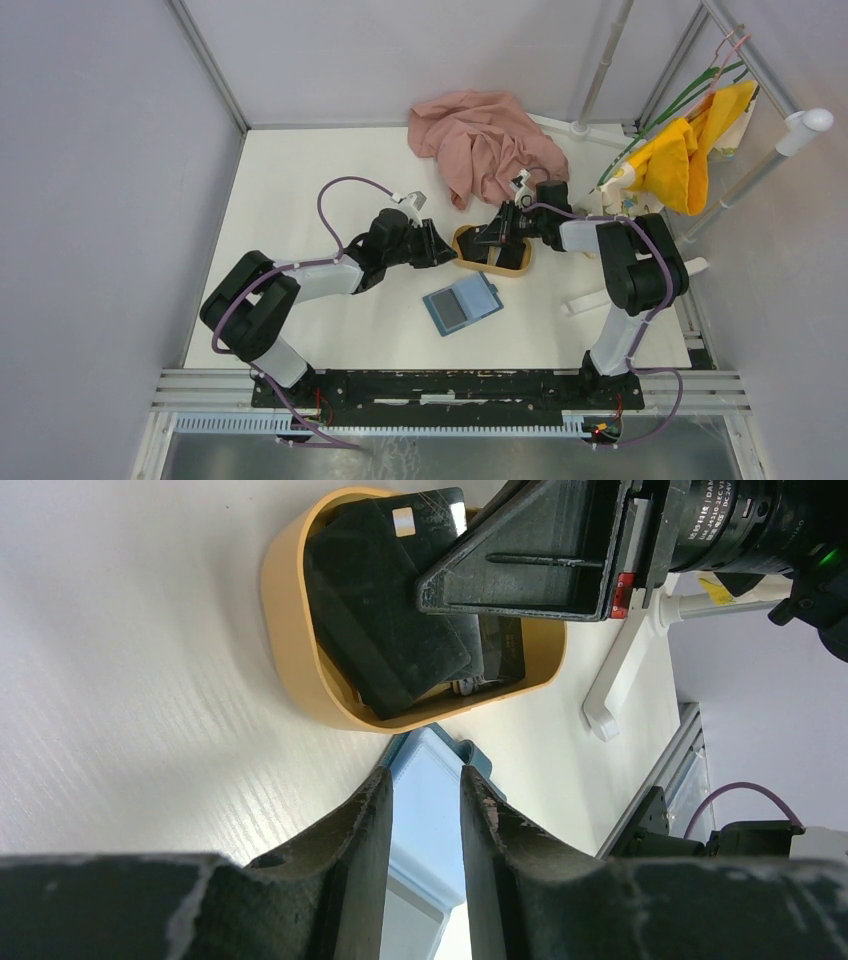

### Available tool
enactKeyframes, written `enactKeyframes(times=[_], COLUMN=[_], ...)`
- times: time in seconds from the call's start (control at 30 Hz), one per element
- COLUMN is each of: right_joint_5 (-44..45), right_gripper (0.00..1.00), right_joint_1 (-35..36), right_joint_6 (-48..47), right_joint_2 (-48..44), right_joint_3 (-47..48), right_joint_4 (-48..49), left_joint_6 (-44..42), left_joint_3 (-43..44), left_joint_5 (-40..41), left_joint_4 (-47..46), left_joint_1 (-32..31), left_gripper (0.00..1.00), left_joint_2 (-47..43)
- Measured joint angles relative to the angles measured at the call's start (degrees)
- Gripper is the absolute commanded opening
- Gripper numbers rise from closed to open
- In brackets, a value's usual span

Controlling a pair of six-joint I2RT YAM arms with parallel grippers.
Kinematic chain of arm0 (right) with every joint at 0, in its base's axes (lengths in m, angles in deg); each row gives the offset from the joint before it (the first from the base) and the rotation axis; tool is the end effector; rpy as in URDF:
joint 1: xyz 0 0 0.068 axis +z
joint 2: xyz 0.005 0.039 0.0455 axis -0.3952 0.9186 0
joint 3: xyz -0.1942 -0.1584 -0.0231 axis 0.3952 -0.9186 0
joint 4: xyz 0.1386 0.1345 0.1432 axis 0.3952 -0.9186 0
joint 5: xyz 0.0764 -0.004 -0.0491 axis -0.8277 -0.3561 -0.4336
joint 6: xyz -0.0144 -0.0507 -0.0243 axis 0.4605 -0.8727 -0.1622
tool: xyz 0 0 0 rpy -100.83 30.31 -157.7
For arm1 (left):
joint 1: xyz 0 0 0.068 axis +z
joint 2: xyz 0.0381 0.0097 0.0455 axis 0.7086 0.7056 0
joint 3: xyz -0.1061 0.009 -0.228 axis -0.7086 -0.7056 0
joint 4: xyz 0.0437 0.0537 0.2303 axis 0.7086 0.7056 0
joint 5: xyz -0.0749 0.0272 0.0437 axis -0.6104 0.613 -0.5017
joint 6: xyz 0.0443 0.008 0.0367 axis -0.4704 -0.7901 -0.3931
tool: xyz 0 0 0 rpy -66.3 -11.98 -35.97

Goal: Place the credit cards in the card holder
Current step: Pick up the credit card from the storage box.

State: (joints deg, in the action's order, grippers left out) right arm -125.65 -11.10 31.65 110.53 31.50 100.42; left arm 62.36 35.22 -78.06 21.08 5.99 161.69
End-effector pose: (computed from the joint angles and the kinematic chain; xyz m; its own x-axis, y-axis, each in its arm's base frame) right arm 0.3193 0.0995 0.1273 -0.9282 0.2206 -0.2996 -0.1385 0.5423 0.8287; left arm 0.2385 -0.2080 0.1717 -0.7953 -0.1913 -0.5752 0.3422 0.6416 -0.6865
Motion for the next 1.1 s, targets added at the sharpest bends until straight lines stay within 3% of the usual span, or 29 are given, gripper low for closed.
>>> enactKeyframes(times=[0.23,0.43,0.7,1.1], right_joint_5=[-0.5,-0.5,-0.4,5.0], right_gripper=[0.19,0.09,0.02,0.00], right_joint_1=[-1.1,-2.2,-3.3,-4.8], right_joint_6=[0.5,0.9,0.9,-7.7], right_joint_2=[0.0,-0.1,-0.5,-10.0], right_joint_3=[-0.1,-0.7,-1.4,-1.4], right_joint_4=[0.1,0.5,0.3,-5.2], left_joint_6=[0.0,0.0,0.0,0.0], left_joint_3=[0.0,-0.2,-0.5,-5.0], left_joint_5=[0.0,0.0,0.0,1.3], left_joint_4=[0.0,0.0,0.8,1.2], left_joint_1=[0.0,0.0,0.0,0.0], left_gripper=[0.38,0.38,0.38,0.38], left_joint_2=[-0.4,-0.6,-1.1,-9.2])
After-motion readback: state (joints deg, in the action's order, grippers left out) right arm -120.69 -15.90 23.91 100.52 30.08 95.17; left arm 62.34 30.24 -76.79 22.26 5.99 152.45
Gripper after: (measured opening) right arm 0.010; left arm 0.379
